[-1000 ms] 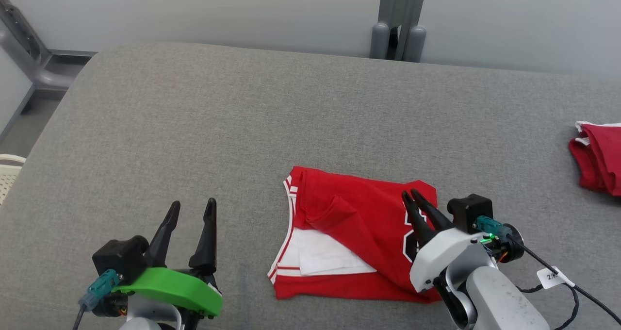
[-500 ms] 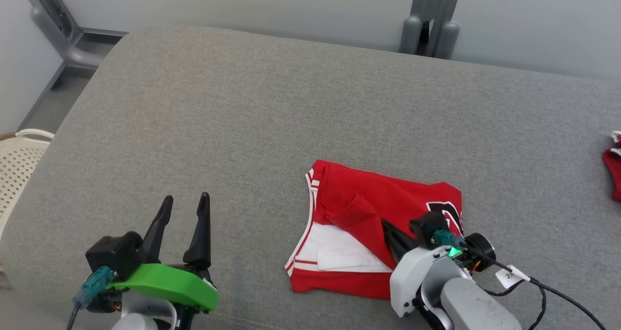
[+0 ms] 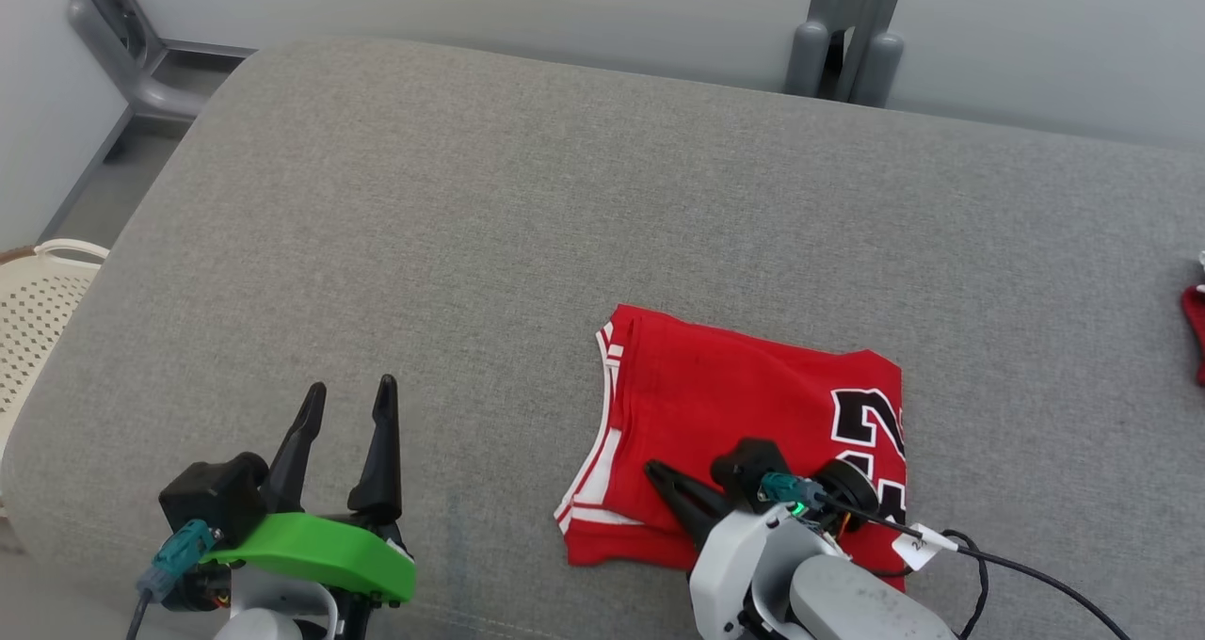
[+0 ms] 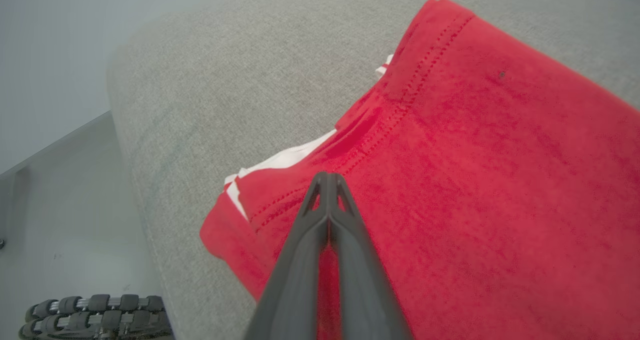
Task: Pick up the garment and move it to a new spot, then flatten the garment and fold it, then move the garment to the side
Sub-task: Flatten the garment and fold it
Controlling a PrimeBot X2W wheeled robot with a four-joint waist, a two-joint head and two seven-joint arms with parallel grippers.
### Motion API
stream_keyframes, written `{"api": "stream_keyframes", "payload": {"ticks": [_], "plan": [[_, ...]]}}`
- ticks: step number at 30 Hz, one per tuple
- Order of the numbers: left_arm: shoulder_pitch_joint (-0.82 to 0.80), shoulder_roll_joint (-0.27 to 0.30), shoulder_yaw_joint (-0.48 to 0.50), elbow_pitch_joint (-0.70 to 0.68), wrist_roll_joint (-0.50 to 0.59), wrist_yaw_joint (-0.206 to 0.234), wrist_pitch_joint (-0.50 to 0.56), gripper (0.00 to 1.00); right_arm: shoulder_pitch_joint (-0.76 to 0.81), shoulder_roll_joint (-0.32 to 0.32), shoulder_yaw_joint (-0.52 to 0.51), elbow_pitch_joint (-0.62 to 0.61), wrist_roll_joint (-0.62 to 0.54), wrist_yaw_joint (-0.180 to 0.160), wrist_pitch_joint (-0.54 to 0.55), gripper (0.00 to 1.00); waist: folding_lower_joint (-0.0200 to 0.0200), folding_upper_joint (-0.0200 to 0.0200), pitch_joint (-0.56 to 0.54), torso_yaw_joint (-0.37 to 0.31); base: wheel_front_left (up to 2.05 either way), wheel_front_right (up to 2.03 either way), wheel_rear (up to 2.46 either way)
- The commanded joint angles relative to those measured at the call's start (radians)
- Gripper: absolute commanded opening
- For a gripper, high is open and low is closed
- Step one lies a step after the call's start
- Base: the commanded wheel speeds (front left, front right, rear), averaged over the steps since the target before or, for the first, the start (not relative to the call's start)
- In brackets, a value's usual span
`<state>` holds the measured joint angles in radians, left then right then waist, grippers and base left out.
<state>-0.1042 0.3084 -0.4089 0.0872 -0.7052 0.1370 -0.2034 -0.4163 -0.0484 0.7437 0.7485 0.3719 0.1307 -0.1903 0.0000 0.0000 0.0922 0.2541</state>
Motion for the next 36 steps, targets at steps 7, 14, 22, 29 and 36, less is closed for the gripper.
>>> {"api": "stream_keyframes", "payload": {"ticks": [7,14,22,29,36], "plan": [[-0.017,0.000,0.001,0.009,0.007,-0.004,-0.019,1.00,-0.052,-0.004,-0.058,-0.029,0.027,0.000,-0.061,1.00,0.0000,0.0000,-0.016,-0.058,0.00,0.00,0.00],[-0.051,-0.018,-0.020,0.034,0.036,-0.013,-0.033,1.00,-0.021,-0.004,-0.259,-0.096,-0.044,0.000,-0.075,1.00,0.0000,0.0000,-0.047,-0.126,0.00,0.00,0.00],[-0.043,-0.044,-0.012,0.073,0.054,-0.018,-0.053,1.00,0.114,-0.003,-0.479,-0.229,-0.138,0.000,-0.075,1.00,0.0000,0.0000,-0.092,-0.200,0.00,0.00,0.00],[0.006,-0.045,-0.001,0.095,0.076,-0.017,-0.060,1.00,0.253,-0.003,-0.612,-0.334,-0.145,0.000,-0.075,1.00,0.0000,0.0000,-0.116,-0.239,0.00,0.00,0.00],[0.048,-0.054,0.014,0.114,0.104,-0.019,-0.062,1.00,0.342,-0.003,-0.704,-0.413,-0.163,0.000,-0.075,1.00,0.0000,0.0000,-0.132,-0.249,0.00,0.00,0.00]]}}
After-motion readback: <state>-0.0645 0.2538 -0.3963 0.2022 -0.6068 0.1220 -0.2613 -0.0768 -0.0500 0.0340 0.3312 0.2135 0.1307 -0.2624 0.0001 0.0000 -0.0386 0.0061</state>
